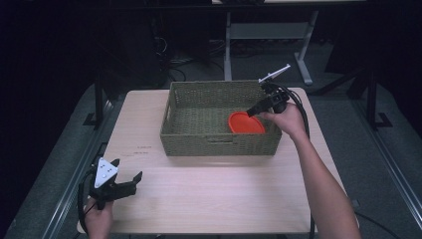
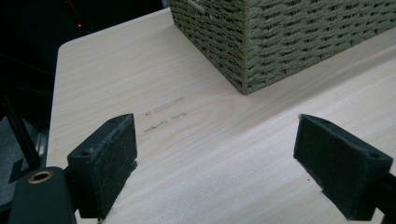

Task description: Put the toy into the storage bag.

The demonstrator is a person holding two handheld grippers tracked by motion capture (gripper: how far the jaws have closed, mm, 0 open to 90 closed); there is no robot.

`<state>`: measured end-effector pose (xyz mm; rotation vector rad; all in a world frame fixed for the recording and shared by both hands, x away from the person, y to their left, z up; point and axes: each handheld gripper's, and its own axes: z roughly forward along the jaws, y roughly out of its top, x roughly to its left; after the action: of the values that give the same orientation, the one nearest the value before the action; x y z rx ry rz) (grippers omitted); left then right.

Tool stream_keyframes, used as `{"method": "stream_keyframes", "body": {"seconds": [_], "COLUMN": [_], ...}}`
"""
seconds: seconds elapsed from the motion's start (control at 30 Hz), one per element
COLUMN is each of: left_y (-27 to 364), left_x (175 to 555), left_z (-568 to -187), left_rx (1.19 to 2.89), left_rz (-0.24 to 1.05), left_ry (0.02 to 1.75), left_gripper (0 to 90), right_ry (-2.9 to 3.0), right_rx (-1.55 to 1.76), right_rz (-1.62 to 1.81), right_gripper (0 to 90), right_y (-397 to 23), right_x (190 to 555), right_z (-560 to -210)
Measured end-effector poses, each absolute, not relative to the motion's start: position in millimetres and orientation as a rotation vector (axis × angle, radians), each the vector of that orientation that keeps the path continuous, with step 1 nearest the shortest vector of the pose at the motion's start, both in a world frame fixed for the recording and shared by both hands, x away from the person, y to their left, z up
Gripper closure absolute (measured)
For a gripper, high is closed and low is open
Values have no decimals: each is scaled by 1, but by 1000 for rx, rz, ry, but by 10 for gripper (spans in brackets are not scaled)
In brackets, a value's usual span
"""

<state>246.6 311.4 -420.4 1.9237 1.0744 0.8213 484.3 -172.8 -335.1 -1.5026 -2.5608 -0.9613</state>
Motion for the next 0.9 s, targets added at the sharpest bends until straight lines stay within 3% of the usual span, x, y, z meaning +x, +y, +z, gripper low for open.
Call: {"method": "stream_keyframes", "body": {"seconds": [0.17, 0.9], "left_y": [312, 310], "left_x": [245, 246], "left_z": [-419, -420], "left_rx": [1910, 1922], "left_rz": [825, 822], "left_ry": [1081, 1073], "left_gripper": [128, 128], "right_ry": [-2507, -2491], "right_rx": [-1483, -1412], "right_rz": [-1010, -1176], "right_gripper": [417, 335], "right_y": [-181, -208], "right_x": [480, 440], "right_z": [-334, -311]}}
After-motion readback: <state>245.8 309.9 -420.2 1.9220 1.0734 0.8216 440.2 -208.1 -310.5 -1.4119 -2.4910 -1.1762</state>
